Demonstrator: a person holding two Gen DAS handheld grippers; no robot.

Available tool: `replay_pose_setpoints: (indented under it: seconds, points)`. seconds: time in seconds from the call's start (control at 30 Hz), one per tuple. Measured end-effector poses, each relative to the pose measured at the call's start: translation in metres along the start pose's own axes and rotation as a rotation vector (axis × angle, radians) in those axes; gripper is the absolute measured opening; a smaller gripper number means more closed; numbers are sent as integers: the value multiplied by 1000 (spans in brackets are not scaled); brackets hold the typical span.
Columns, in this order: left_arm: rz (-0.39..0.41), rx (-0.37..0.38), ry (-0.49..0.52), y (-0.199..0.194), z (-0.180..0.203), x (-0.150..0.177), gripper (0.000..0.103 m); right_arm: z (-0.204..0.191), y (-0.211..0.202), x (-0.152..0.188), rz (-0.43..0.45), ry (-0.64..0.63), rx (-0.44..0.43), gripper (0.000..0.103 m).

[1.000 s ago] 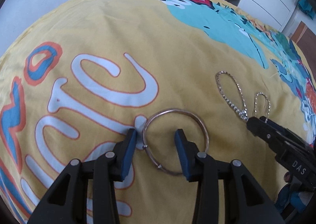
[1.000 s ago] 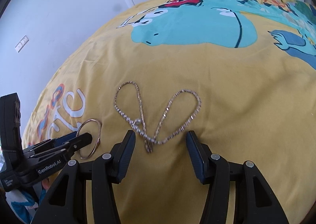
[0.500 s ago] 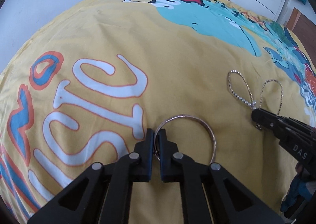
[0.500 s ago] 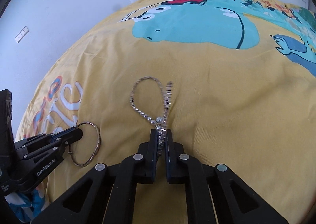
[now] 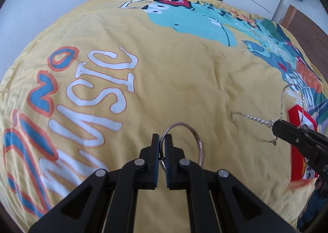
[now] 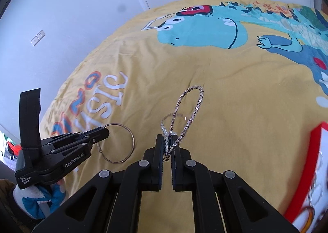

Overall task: Organize jewelry
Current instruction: 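Carry the thin bangle and rhinestone necklace with both tools into the red box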

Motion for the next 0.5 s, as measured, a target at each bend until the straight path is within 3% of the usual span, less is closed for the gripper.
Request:
replay_pose_setpoints:
  seconds: [0.5]
  points:
    - [68, 13, 110, -95, 55, 50, 4, -9, -121, 54, 99, 26, 13, 6]
Point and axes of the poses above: each gripper's, at about its wrist camera, not at the fingertips, and y roughly the way its jaws point, z to its right, x to its underside, the point moved 3 cm from there along y, roughly the way its jaws point, and after that the axes turned 9 degrees about x, right-handed, at the moved point
